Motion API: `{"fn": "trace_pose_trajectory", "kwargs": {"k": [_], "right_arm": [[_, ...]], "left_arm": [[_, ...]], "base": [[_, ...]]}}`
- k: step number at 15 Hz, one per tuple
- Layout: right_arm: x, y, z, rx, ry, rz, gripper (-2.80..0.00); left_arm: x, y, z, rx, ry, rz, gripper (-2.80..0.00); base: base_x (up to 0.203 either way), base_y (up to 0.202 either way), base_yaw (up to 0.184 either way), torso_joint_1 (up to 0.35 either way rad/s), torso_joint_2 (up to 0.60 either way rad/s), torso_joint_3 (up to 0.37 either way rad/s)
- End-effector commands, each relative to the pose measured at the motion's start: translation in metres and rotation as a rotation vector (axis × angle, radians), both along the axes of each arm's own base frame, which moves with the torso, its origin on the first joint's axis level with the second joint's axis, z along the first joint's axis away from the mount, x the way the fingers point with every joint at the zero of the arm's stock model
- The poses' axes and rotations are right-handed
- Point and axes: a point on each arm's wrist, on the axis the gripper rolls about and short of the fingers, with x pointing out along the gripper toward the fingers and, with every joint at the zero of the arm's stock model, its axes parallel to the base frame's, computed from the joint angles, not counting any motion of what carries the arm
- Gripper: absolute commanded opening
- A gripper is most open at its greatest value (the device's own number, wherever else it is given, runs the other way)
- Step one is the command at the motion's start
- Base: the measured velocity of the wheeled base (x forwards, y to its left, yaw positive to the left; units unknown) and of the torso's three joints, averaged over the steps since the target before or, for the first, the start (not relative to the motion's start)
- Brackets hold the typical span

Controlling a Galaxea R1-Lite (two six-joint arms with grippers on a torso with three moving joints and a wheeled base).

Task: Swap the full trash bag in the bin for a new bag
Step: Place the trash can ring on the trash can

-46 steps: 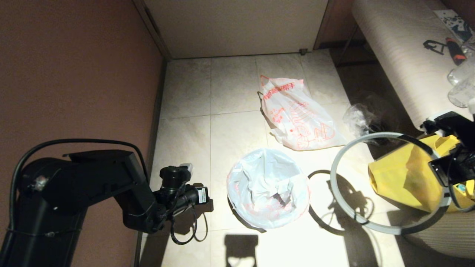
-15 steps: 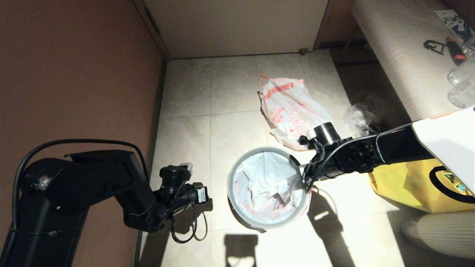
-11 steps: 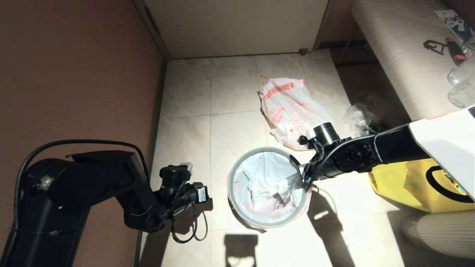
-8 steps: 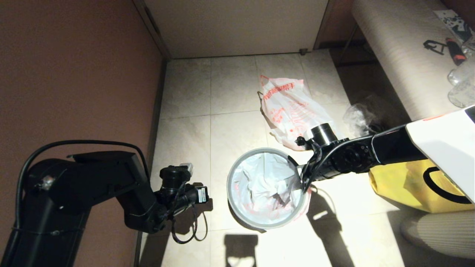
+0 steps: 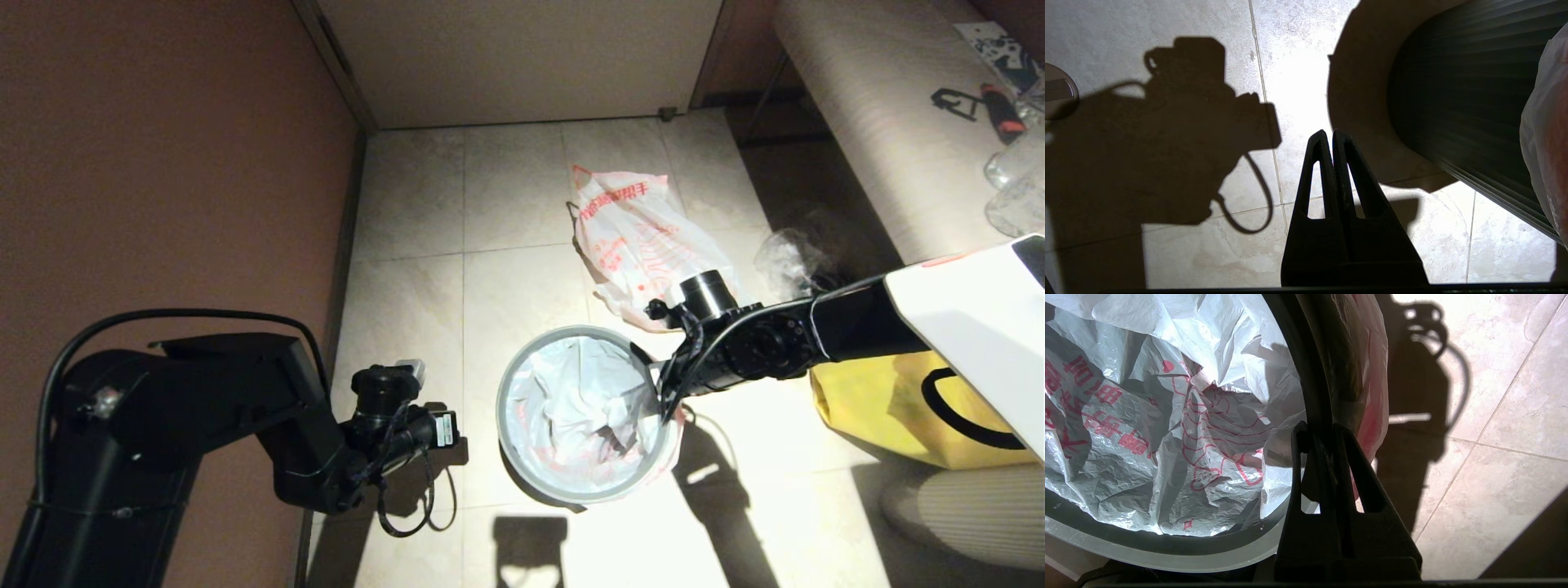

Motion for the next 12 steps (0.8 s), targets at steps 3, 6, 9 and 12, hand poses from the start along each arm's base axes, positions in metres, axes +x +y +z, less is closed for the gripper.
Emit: {"fn": "trace_pose_trajectory", "kwargs": {"k": [3,6,9,12], "right_arm": [[0.003,0.003,-0.005,-0.003,0.005,0.002,-2.8],[0.0,0.002,0.003,-0.01,-0.003,-0.005,-2.8],[-0.009,-0.002,0.015,-0.034,-0.001,-0.022,-2.8],[-0.011,-0.005,0.014,-0.053,0.002,-0.039,-2.8]], "left_arm": [[0.0,0.0,0.0,-0.002,-0.004,0.001,-2.8],[0.001,0.0,0.0,-0.002,-0.004,0.001,-2.8],[0.001,0.0,0.0,-0.002,-0.004,0.001,-2.8],[0.001,0.0,-0.001,-0.002,-0.003,0.001,-2.8]], "base": [[0.0,0.0,0.0,0.0,0.0,0.0],[0.0,0.0,0.0,0.0,0.0,0.0],[0.0,0.0,0.0,0.0,0.0,0.0],[0.0,0.0,0.0,0.0,0.0,0.0]]}}
